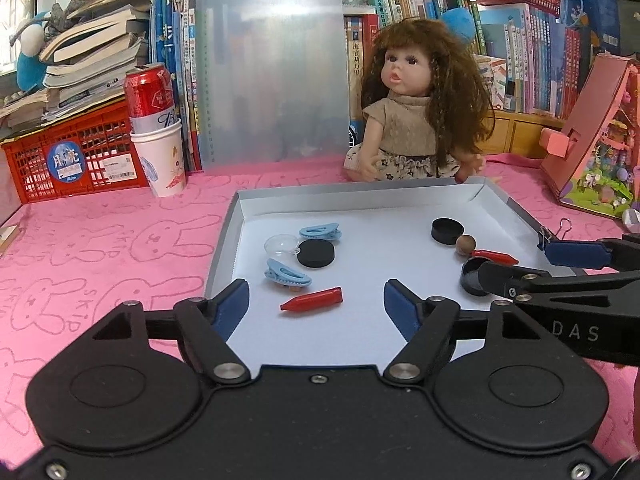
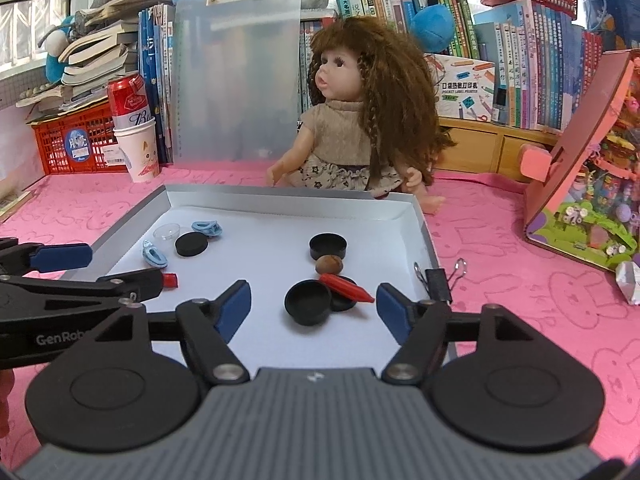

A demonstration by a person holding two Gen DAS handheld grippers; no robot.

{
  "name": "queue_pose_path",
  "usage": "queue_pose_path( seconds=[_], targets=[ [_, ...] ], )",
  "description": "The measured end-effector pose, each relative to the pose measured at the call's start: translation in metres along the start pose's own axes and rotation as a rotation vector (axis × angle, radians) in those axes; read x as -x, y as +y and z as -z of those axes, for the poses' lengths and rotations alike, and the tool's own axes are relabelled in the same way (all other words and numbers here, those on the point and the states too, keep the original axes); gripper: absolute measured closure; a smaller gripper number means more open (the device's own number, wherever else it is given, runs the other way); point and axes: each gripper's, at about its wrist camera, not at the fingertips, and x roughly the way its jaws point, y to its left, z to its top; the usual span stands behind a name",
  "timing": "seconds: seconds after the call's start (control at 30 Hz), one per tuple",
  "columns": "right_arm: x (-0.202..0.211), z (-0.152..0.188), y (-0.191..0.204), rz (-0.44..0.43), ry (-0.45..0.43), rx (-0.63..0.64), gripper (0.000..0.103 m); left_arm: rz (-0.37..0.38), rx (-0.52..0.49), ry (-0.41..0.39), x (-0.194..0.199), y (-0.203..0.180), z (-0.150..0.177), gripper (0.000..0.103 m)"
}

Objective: Organize rigid objects
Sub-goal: 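Withdraw both open grippers up and away from the tray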

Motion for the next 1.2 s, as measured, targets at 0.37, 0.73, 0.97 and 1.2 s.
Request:
queue_pose_path(
  seconds=[0.37, 0.73, 0.97, 1.2],
  targets=[
    [0.022, 0.007, -0.002, 0.02, -0.034, -0.017, 0.014, 0.015, 0.016, -0.011, 0.023, 0.005, 0.008, 0.026],
    [0.034, 0.016, -0.004, 0.012, -0.029, -0.019, 0.013, 0.031, 0.016, -0.002, 0.04, 0.005, 0.02, 0.025],
    [0.048, 0.024, -0.006, 0.001, -0.038, -0.036, 0.013, 0.044, 0.021, -0.027, 0.059, 0.006, 0.029, 0.023],
    [0.059, 0.037, -0.01, 0.006, -0.03, -0.061, 0.013, 0.042, -0.003, -0.039, 0.072, 0.004, 0.041, 0.019]
  ],
)
